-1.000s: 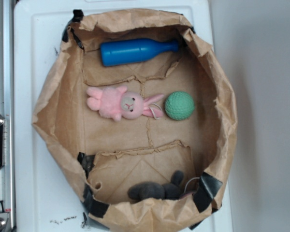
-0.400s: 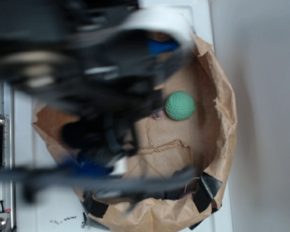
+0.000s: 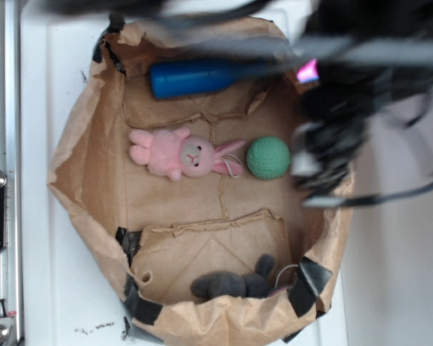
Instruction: Grab the blue bottle.
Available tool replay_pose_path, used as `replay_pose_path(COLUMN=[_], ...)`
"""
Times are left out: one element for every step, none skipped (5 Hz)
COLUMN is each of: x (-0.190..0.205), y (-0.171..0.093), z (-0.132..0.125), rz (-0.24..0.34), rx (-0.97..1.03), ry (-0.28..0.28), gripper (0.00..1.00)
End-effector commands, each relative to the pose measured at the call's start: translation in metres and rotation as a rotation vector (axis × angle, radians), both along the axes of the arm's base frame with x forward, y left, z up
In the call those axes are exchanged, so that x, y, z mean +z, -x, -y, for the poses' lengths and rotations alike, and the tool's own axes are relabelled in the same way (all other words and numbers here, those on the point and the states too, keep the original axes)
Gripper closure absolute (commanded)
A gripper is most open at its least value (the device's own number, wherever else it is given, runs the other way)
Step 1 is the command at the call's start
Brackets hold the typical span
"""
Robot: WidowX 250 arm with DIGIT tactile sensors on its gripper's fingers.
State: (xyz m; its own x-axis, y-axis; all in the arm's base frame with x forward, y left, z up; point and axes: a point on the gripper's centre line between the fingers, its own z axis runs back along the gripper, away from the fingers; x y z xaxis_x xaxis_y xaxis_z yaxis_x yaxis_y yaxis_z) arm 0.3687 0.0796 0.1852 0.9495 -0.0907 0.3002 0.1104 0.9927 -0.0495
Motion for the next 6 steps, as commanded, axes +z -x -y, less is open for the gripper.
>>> replay_pose_path(x=[0.026, 0.026, 0.026, 0.036, 0.039, 0.033], y=[-0.004, -0.004, -0.004, 0.029, 0.071, 0.095], z=[-0.004, -0.004, -0.004, 0.004, 0.008, 0.009], rz=[0.059, 0.059, 0.059, 0.044, 0.096, 0.136], rx=[0.010, 0.010, 0.010, -0.084, -0.194, -0.220], ry=[-0.018, -0.018, -0.018, -0.052, -0.062, -0.086], gripper=[0.00, 0.00, 0.00, 0.00, 0.00, 0.00])
